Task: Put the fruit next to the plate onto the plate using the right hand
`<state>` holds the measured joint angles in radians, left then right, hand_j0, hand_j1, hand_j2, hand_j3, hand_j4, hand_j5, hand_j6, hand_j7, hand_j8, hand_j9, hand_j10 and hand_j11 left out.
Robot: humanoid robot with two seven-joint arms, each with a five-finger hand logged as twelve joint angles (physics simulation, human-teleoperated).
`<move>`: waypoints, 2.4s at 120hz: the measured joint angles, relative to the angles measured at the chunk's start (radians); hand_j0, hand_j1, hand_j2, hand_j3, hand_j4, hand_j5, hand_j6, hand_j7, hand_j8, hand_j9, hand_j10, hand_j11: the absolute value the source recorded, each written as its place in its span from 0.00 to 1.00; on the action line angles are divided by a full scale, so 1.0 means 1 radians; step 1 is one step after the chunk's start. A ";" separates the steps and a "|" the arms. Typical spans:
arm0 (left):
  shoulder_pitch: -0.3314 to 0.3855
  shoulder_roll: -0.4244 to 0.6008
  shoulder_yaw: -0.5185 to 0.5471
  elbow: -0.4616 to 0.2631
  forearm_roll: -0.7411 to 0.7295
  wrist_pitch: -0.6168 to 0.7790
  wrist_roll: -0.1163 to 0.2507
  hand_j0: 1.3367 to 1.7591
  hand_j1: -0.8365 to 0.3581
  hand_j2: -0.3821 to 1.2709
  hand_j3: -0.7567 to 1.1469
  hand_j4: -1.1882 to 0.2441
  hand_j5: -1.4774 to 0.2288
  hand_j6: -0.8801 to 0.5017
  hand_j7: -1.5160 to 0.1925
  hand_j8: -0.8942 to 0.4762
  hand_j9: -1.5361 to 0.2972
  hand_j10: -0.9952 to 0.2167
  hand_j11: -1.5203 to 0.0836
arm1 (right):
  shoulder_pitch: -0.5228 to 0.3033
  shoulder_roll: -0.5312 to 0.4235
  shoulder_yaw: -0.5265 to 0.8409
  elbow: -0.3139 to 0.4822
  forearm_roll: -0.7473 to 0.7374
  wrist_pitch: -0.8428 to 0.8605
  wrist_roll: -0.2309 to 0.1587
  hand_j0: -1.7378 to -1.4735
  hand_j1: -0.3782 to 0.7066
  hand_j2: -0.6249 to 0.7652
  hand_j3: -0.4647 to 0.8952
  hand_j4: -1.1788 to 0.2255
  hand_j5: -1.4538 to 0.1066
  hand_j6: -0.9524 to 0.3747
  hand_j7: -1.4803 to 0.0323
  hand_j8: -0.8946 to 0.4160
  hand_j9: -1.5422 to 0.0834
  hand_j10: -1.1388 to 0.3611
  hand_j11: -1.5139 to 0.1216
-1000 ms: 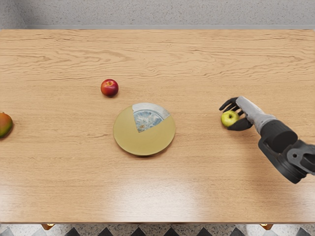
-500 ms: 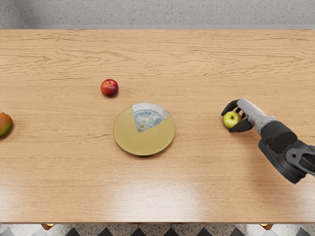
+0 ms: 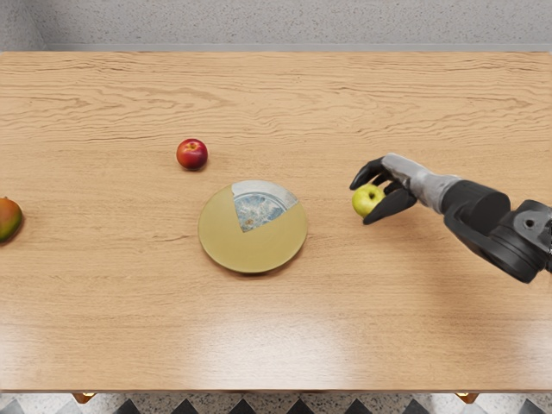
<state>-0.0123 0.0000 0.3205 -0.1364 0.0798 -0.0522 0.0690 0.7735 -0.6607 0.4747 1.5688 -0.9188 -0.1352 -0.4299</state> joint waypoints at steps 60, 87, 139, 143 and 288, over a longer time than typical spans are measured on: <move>0.000 0.000 0.000 0.000 0.000 0.000 0.000 0.76 0.75 0.26 0.40 0.66 0.68 0.46 0.70 0.47 0.66 0.62 0.75 | 0.040 0.186 0.156 0.025 0.153 0.235 -0.010 0.32 0.60 0.64 0.34 0.33 0.29 0.39 0.34 0.41 0.34 0.37 0.32; 0.000 0.000 0.000 0.000 0.000 0.000 0.000 0.76 0.75 0.26 0.40 0.66 0.68 0.46 0.70 0.47 0.66 0.62 0.75 | 0.080 0.332 0.100 -0.065 0.058 0.236 -0.011 0.32 0.59 0.63 0.34 0.32 0.27 0.40 0.33 0.42 0.32 0.38 0.30; 0.000 0.000 0.000 0.000 0.000 0.000 0.000 0.76 0.75 0.26 0.40 0.66 0.68 0.46 0.70 0.47 0.66 0.62 0.75 | 0.087 0.452 0.052 -0.170 -0.089 0.233 -0.011 0.33 0.58 0.61 0.34 0.32 0.28 0.39 0.34 0.41 0.32 0.37 0.31; 0.000 0.000 0.000 0.000 0.000 0.000 0.000 0.76 0.75 0.26 0.40 0.66 0.68 0.46 0.70 0.47 0.66 0.62 0.75 | 0.087 0.452 0.052 -0.172 -0.091 0.233 -0.011 0.33 0.58 0.61 0.34 0.33 0.29 0.38 0.35 0.40 0.33 0.36 0.32; 0.000 0.000 0.000 0.000 0.000 0.000 0.000 0.76 0.75 0.26 0.40 0.66 0.68 0.46 0.70 0.47 0.66 0.62 0.75 | 0.078 0.130 0.217 -0.084 0.506 0.577 0.043 0.30 0.12 0.44 0.34 0.78 0.86 0.66 0.91 0.62 0.88 0.70 0.86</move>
<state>-0.0123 0.0000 0.3205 -0.1362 0.0798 -0.0522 0.0690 0.8514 -0.5311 0.6912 1.4844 -0.4126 0.4420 -0.3869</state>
